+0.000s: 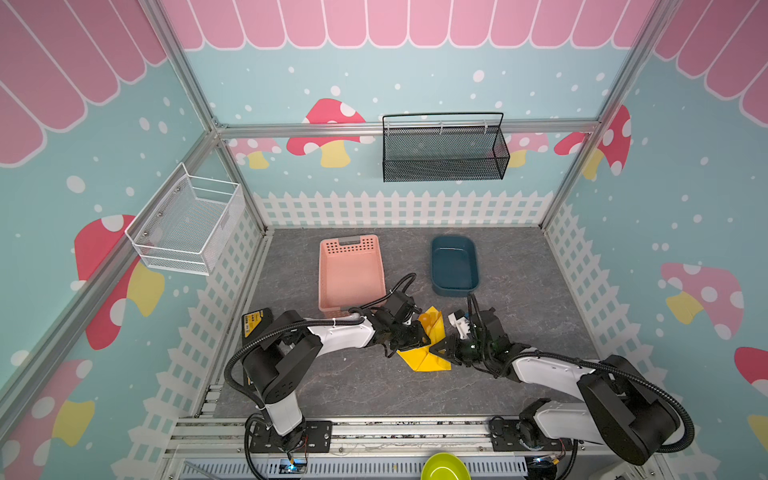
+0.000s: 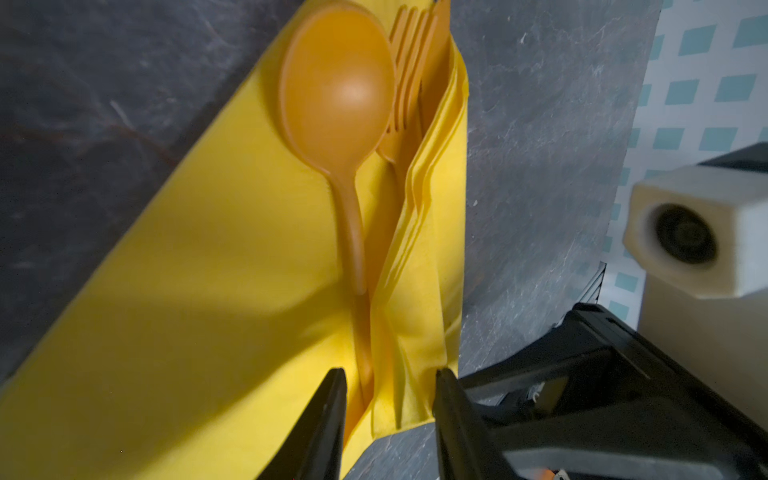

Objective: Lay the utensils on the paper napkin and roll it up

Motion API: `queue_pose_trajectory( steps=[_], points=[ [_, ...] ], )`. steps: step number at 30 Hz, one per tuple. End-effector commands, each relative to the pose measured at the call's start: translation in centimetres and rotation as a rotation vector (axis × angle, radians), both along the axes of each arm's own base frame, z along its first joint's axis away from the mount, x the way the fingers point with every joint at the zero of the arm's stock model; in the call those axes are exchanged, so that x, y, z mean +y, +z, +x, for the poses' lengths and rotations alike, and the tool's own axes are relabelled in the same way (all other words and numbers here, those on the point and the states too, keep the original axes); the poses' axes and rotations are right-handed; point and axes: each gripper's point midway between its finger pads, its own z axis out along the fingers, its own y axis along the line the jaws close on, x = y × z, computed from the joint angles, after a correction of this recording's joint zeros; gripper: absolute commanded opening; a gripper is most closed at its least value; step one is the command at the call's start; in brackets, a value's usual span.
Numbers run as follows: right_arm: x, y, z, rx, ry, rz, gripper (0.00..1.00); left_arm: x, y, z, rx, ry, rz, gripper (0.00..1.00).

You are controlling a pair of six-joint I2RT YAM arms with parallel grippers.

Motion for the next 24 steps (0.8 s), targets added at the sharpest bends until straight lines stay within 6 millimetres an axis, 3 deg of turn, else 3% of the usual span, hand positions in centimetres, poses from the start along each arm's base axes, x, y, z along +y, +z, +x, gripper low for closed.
queue_pose_trajectory(
  steps=[1, 19, 24],
  points=[
    [0.4, 0.4, 0.3, -0.009, 0.001, 0.007, 0.21, -0.6, -0.5, -0.1, 0.042, 0.019, -0.041, 0.38],
    [0.4, 0.7, 0.3, -0.018, 0.001, 0.013, 0.21, -0.3, -0.8, -0.1, 0.043, 0.044, -0.052, 0.09],
    [0.3, 1.9, 0.8, -0.053, -0.008, 0.012, 0.28, 0.8, -0.6, 0.3, 0.023, 0.057, -0.029, 0.02]
  ],
)
